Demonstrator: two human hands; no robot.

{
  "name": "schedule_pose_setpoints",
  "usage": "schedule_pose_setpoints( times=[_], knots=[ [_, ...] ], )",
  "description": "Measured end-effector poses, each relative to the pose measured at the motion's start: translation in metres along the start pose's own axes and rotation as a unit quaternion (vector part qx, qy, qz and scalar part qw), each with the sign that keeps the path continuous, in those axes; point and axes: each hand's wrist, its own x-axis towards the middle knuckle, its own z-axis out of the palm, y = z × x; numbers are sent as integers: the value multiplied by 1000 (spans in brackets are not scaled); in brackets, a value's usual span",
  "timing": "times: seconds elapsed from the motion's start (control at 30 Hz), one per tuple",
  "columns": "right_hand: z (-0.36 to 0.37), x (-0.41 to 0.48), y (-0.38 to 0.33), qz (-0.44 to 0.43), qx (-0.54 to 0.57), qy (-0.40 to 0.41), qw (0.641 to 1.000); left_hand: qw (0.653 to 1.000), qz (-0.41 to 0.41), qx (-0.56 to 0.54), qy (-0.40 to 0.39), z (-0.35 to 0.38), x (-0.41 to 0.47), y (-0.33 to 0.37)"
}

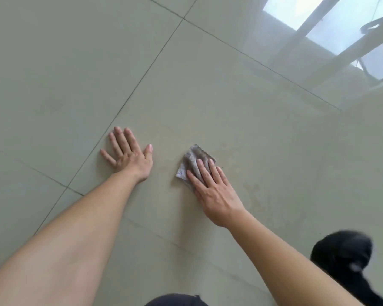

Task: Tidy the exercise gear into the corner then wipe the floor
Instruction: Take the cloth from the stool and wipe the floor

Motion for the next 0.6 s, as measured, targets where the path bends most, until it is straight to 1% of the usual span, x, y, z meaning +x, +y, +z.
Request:
schedule_pose_setpoints(
  times=[0.13,0.23,0.27,0.33,0.4,0.43,0.47,0.5,0.53,0.6],
  knots=[
    [-40,53,36,-84,-42,-12,996,999,-10,3,-31,-4,2,1],
    [-82,122,58,-94,-53,9,994,999,-10,2,-50,-3,6,-1],
    [-95,149,65,-83,-52,20,995,999,-9,2,-53,-3,8,-2],
    [-114,196,71,-22,-8,35,999,999,-11,3,-53,-1,9,-2],
    [-117,229,60,45,60,55,996,999,-14,3,-51,0,10,-2],
    [-114,237,46,58,74,65,993,999,-17,4,-50,0,10,-2],
    [-109,239,29,47,70,76,994,999,-20,5,-51,0,10,-1],
    [-102,234,11,5,53,83,995,998,-23,5,-52,0,9,0],
    [-95,225,-6,-55,32,82,995,998,-25,6,-51,0,9,0],
    [-83,210,-27,-181,-5,58,982,998,-31,8,-49,0,9,1]
  ],
)
